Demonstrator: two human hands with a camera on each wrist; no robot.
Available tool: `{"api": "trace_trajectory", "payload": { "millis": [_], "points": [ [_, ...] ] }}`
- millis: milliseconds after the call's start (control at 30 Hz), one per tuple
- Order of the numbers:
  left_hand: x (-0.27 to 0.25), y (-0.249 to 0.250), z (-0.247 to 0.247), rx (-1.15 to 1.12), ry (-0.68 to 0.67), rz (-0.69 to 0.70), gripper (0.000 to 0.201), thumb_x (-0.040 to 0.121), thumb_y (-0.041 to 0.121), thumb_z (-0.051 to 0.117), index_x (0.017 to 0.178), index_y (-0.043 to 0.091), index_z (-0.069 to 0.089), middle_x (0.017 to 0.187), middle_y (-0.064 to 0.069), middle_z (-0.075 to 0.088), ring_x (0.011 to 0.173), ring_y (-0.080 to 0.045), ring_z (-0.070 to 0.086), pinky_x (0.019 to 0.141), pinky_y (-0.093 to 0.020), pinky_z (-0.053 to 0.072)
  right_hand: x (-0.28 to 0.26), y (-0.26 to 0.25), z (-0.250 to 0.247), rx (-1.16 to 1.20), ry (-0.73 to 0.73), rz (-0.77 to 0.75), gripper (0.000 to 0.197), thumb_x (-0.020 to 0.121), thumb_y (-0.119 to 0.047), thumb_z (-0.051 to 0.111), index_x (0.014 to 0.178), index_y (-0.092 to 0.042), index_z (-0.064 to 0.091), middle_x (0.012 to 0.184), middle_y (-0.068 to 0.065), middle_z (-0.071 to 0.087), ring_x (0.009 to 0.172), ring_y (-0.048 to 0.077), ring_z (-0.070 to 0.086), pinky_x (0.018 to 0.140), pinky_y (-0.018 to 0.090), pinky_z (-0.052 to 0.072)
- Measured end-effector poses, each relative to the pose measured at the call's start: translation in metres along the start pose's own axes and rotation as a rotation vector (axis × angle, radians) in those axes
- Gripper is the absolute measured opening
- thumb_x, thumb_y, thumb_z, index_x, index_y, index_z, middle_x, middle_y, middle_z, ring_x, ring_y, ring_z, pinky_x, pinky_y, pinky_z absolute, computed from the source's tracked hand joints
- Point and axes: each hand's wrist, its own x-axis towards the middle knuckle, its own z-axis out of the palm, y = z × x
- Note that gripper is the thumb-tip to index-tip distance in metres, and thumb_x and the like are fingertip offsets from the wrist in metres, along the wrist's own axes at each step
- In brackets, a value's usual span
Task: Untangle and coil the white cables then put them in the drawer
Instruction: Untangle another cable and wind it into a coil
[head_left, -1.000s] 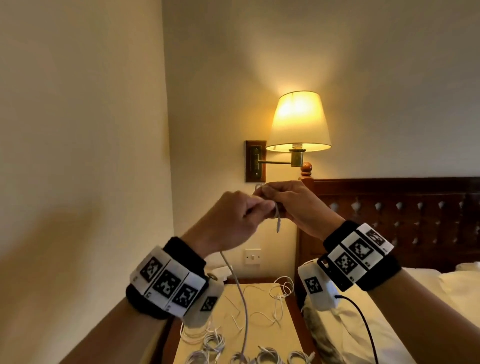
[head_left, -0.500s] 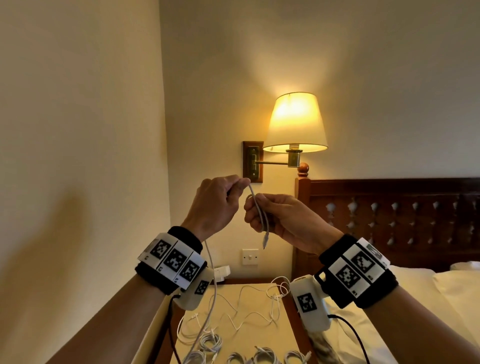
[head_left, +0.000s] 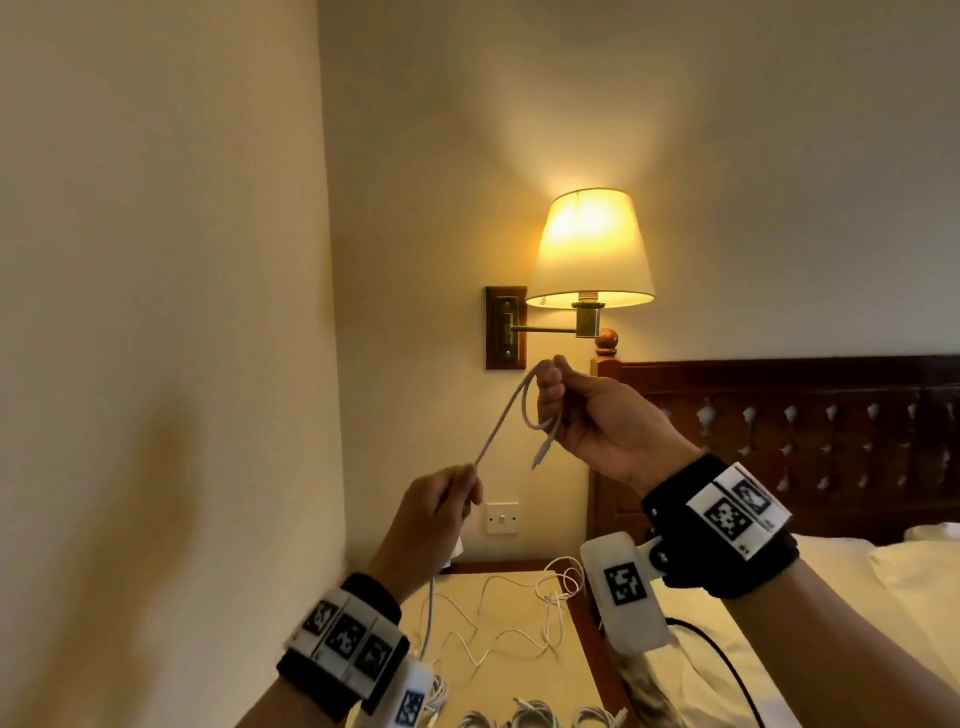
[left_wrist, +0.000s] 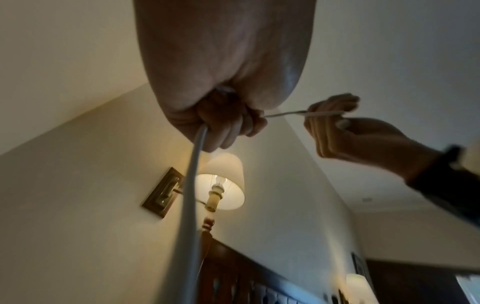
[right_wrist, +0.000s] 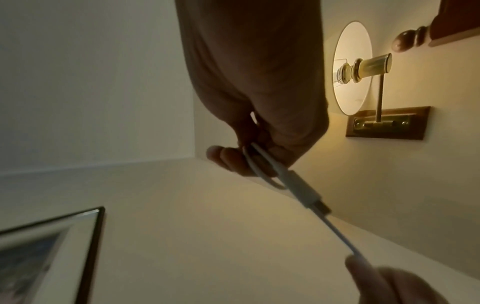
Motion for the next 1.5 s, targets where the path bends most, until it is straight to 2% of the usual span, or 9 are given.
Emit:
{"api": "trace_trajectory", "payload": {
  "millis": [200, 333, 467, 667, 800, 1033, 1100, 1333, 1500],
  "points": [
    [-0.029, 0.047, 0.029, 0.276, -0.406, 0.024, 0.045, 0.103, 0.032, 0.036, 0.063, 0.021, 0.052, 0.048, 0.013, 0.044, 0.046, -0.001, 0.038, 0.053, -0.016, 0.033, 0.008, 0.017, -0.007, -0.503, 0.024, -0.165, 0.026, 0.103, -0.019, 0.041, 0.098, -0.005, 0.063, 0.085, 0.009, 0.071, 0.078, 0.018, 0.070, 0.068, 0.025, 0.056],
    [-0.012, 0.097, 0.000, 0.350, -0.178, 0.241, 0.039, 0.101, 0.030, 0.043, 0.067, 0.017, 0.055, 0.052, 0.008, 0.045, 0.046, -0.006, 0.038, 0.049, -0.019, 0.033, 0.006, 0.027, -0.011, -0.903, 0.026, -0.257, 0.028, 0.102, -0.017, 0.042, 0.101, 0.001, 0.064, 0.086, 0.011, 0.071, 0.077, 0.014, 0.071, 0.067, 0.020, 0.054],
    [0.009, 0.104, -0.017, 0.530, -0.034, 0.400, 0.030, 0.099, 0.034, 0.044, 0.070, 0.032, 0.050, 0.056, 0.017, 0.046, 0.052, -0.002, 0.050, 0.053, -0.010, 0.034, 0.000, 0.028, -0.010, -1.000, -0.031, -0.304, 0.028, 0.102, -0.017, 0.042, 0.099, -0.003, 0.067, 0.079, 0.005, 0.071, 0.074, 0.013, 0.070, 0.069, 0.022, 0.055],
    [0.036, 0.085, -0.024, 0.643, 0.120, 0.485, 0.025, 0.099, 0.038, 0.044, 0.087, 0.025, 0.062, 0.057, 0.023, 0.043, 0.053, 0.001, 0.049, 0.056, -0.014, 0.032, -0.001, 0.039, -0.003, -0.866, -0.053, -0.235, 0.034, 0.104, -0.020, 0.036, 0.093, -0.005, 0.065, 0.076, 0.007, 0.070, 0.069, 0.017, 0.067, 0.067, 0.025, 0.054],
    [0.042, 0.072, -0.026, 0.664, 0.106, 0.467, 0.024, 0.099, 0.044, 0.039, 0.079, 0.035, 0.050, 0.059, 0.019, 0.045, 0.056, -0.003, 0.050, 0.058, -0.024, 0.040, -0.001, 0.042, -0.005, -0.716, -0.061, -0.126, 0.038, 0.106, -0.026, 0.034, 0.094, -0.005, 0.064, 0.073, 0.005, 0.066, 0.067, 0.016, 0.061, 0.067, 0.025, 0.051],
    [0.044, 0.055, -0.020, 0.339, 0.064, 0.372, 0.042, 0.089, 0.063, 0.034, 0.072, 0.030, 0.053, 0.062, 0.002, 0.052, 0.060, -0.014, 0.048, 0.062, -0.033, 0.042, -0.005, 0.034, -0.004, -0.334, -0.122, 0.102, 0.032, 0.105, -0.024, 0.036, 0.089, -0.009, 0.060, 0.063, 0.000, 0.051, 0.056, 0.009, 0.048, 0.055, 0.020, 0.046],
    [0.043, 0.049, -0.017, 0.264, 0.054, 0.330, 0.043, 0.091, 0.059, 0.035, 0.074, 0.025, 0.055, 0.065, -0.003, 0.052, 0.064, -0.021, 0.048, 0.065, -0.037, 0.043, -0.005, 0.034, -0.006, -0.175, -0.133, 0.158, 0.034, 0.105, -0.023, 0.034, 0.087, -0.009, 0.059, 0.061, -0.001, 0.049, 0.053, 0.009, 0.046, 0.052, 0.020, 0.045],
    [0.020, -0.004, -0.009, 0.238, 0.046, 0.171, 0.037, 0.100, 0.036, 0.035, 0.068, 0.020, 0.046, 0.057, 0.007, 0.041, 0.053, -0.005, 0.038, 0.056, -0.017, 0.034, -0.001, 0.017, -0.013, 0.137, -0.073, 0.107, 0.030, 0.103, -0.022, 0.035, 0.087, -0.011, 0.057, 0.063, -0.005, 0.050, 0.052, 0.005, 0.049, 0.050, 0.016, 0.046],
    [-0.019, -0.016, 0.009, 0.368, -0.158, 0.129, 0.036, 0.103, 0.022, 0.040, 0.067, 0.023, 0.048, 0.058, 0.007, 0.044, 0.055, -0.004, 0.041, 0.058, -0.019, 0.032, 0.006, 0.000, -0.021, -0.087, 0.025, -0.074, 0.029, 0.104, -0.026, 0.036, 0.093, -0.009, 0.057, 0.073, 0.001, 0.057, 0.062, 0.009, 0.057, 0.059, 0.020, 0.052]
  ]
}}
